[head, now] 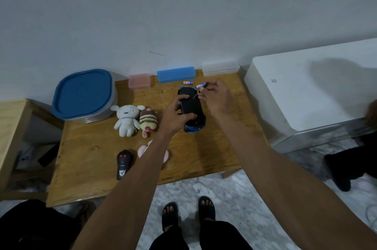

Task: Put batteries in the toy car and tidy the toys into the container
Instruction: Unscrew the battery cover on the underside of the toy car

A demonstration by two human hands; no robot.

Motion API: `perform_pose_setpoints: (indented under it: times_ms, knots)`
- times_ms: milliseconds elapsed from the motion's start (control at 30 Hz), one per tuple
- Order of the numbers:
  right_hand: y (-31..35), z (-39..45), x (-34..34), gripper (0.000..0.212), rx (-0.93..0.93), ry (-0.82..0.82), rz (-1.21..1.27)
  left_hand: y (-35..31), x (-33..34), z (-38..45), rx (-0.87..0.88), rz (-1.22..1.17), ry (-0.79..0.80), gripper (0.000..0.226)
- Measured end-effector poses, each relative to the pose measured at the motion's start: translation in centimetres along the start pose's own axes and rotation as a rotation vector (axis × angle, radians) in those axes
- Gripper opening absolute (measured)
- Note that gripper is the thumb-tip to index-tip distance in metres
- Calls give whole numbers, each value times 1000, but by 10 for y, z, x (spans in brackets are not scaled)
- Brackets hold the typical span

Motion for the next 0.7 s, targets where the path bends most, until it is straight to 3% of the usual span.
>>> perform_pose_setpoints:
  times_ms: [700]
  knots:
    - [9, -5, 7, 21, -107, 63, -108, 1, -6, -5, 3, -36, 0, 62]
Point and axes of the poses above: each hand's wrist, its own z-axis towards the middle knuckle, its own x-axis out of the palm, y = z × x, the point moved 7 cm from there along z, towards the middle knuckle, and after that the axes turned 1 degree about y, right-handed, at the moved point
